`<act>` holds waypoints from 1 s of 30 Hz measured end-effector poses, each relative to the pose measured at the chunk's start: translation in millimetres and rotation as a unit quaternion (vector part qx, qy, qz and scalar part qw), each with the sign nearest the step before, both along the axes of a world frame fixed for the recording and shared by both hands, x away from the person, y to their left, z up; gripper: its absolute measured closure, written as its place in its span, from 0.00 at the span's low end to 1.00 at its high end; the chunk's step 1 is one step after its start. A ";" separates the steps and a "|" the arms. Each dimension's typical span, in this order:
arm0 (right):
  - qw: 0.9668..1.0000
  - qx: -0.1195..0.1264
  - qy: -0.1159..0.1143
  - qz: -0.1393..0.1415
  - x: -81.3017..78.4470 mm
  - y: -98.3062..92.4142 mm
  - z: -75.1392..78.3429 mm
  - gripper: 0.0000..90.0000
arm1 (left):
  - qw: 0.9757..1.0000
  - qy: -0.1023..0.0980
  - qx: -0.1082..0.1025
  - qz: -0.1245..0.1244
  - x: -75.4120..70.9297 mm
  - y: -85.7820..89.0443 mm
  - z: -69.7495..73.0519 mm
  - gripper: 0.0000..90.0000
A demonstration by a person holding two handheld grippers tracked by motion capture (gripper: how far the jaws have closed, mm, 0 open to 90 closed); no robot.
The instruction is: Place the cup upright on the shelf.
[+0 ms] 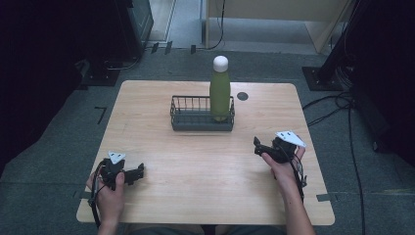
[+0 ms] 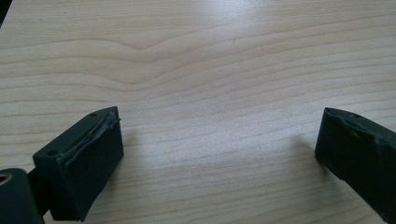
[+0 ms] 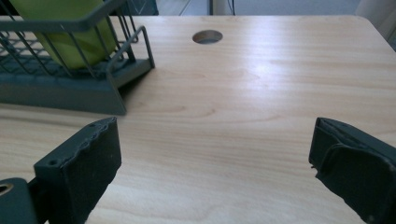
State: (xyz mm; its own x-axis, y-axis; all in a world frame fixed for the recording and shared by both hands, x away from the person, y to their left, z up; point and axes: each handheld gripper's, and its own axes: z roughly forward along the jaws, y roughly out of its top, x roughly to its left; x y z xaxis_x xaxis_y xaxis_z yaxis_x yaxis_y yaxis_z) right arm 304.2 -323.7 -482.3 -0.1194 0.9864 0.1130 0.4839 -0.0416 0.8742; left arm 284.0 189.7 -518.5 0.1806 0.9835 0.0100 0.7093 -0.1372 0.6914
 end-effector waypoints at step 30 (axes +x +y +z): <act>0.997 -0.011 0.052 -0.051 -49.7 -57.4 -38.6 0.03 | 1.000 0.000 0.000 0.000 0.0 0.0 0.0 0.02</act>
